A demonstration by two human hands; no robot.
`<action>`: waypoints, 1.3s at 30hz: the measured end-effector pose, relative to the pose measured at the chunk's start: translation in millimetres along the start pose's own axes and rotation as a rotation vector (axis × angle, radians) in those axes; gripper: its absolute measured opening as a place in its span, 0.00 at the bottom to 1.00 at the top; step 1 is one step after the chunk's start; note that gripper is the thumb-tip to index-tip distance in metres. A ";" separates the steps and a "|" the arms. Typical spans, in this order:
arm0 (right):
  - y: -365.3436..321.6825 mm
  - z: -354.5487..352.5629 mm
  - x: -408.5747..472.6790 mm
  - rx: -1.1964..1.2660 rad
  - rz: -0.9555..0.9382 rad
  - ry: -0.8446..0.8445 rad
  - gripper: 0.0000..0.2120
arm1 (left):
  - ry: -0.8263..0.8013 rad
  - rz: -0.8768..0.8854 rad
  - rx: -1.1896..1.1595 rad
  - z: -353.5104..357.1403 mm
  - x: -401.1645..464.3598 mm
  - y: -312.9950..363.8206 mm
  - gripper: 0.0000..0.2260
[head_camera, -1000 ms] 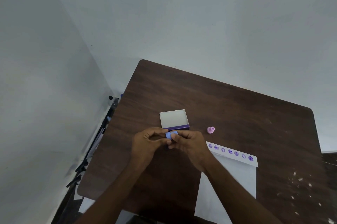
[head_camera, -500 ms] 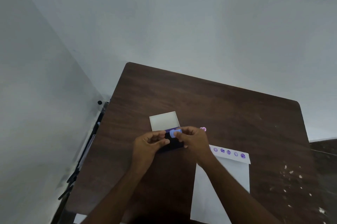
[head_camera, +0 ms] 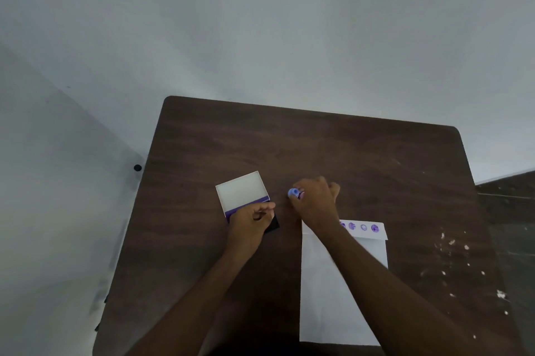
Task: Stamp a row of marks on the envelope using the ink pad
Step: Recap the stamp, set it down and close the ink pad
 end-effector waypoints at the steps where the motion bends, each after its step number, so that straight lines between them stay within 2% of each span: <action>1: -1.0 2.3 0.8 -0.010 -0.013 -0.003 0.06 | -0.006 0.006 -0.007 2.1 2.1 1.6 0.11; 5: -2.0 9.2 4.4 -0.032 -0.024 0.013 0.05 | -0.002 -0.003 -0.055 3.0 5.6 0.5 0.09; 14: 0.0 18.9 11.5 -0.107 -0.018 0.023 0.10 | 0.038 -0.048 -0.094 -13.5 -0.5 -17.3 0.09; 17: 4.8 11.7 10.7 0.102 0.041 0.023 0.18 | 0.118 -0.046 -0.135 -31.9 -1.6 -22.5 0.10; 21: -5.5 0.7 -1.0 0.357 -0.011 0.077 0.16 | 0.237 -0.079 -0.201 -58.2 -3.3 -33.5 0.09; 25: -29.1 7.1 -11.6 0.479 -0.049 -0.026 0.12 | 0.352 -0.130 -0.269 -77.8 -5.4 -41.9 0.09; 31: -61.5 33.8 -5.7 0.383 -0.021 -0.211 0.10 | 0.449 -0.209 -0.296 -88.0 -8.0 -51.6 0.14; 34: -65.9 43.6 -0.5 0.400 0.015 -0.305 0.12 | 0.455 -0.268 -0.303 -85.5 -6.6 -55.1 0.16; 39: -68.6 47.9 5.8 0.401 0.047 -0.333 0.12 | 0.415 -0.293 -0.374 -78.2 -3.9 -55.1 0.16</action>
Point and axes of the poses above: each hand's wrist, its own x-axis towards the middle knuckle, its own z-axis out of the palm, y = z × x, the point moved 7 cm from there along x, towards the middle knuckle, and after that the axes turned 14 degrees about z, right-handed, at the moved point
